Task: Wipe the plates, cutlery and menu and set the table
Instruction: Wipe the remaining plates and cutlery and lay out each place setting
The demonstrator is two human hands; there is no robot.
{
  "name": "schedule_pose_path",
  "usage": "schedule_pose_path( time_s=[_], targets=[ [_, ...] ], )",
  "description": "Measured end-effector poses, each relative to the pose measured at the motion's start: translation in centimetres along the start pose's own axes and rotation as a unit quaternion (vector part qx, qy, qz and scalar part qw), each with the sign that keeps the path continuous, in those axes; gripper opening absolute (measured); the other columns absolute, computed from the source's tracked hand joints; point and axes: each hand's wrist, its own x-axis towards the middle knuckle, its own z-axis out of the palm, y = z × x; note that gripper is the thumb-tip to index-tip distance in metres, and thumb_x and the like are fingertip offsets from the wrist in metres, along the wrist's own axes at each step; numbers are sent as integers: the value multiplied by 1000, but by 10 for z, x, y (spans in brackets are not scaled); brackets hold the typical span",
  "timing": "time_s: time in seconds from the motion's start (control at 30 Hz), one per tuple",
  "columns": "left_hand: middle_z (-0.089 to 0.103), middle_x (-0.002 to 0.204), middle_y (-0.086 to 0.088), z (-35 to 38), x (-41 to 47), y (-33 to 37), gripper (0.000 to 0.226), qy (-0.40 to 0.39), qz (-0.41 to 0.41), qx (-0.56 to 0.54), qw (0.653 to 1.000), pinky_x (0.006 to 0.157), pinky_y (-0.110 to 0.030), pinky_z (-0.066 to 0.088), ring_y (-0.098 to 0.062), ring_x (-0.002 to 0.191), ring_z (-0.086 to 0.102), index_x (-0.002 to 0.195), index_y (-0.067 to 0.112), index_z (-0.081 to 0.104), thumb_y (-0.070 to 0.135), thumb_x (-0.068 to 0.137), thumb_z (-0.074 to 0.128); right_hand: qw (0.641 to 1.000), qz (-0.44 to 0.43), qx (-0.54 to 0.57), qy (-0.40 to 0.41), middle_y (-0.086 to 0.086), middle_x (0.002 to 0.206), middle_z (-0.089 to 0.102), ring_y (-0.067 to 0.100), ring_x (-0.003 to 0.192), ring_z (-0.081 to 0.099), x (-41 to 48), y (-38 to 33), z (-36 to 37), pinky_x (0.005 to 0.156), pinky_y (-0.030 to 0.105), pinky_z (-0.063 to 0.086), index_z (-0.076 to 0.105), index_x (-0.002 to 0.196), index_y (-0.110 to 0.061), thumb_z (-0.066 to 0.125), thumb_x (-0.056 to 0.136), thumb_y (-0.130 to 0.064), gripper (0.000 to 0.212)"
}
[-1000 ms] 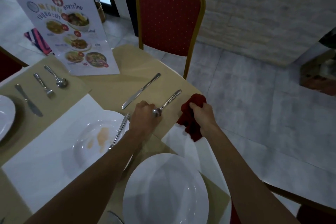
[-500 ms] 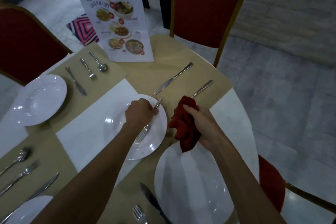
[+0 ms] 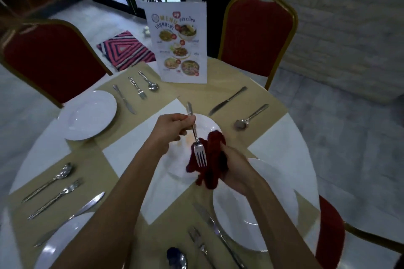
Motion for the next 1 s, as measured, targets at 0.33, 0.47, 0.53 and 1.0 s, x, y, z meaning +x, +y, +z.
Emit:
schedule_pose_path(
  time_s=[0.33,0.47,0.53,1.0],
  targets=[
    [67,58,2,-93,-94,-47,17,73,-17,-93,993,61,-27,44,-10,54,54,75,5,66,13,86,76,987,-38,-157,26,2,86,79,18,82,76,-67,57,129,77,29,59,74,97,-17,61,100,-19,14],
    [67,74,-5,-151,-110,-50,10,205,4,-204,957,62,-25,47,-13,66,57,84,8,66,12,88,73,996,-38,-65,43,8,74,71,20,68,70,-93,93,131,68,31,55,72,72,-12,67,90,-5,20],
    [66,67,-2,-177,-117,-49,10,199,2,-202,959,60,-24,47,-13,62,53,86,7,67,13,88,74,996,-3,90,-26,12,83,64,25,79,65,-100,106,127,76,38,52,67,80,-11,82,77,-17,16],
    [71,79,-7,-169,-164,-63,13,172,62,-154,971,66,-29,47,-16,66,61,81,10,65,17,87,75,992,-52,-115,19,14,88,71,23,76,67,-135,118,200,76,35,55,69,100,1,60,98,-18,21]
  ],
)
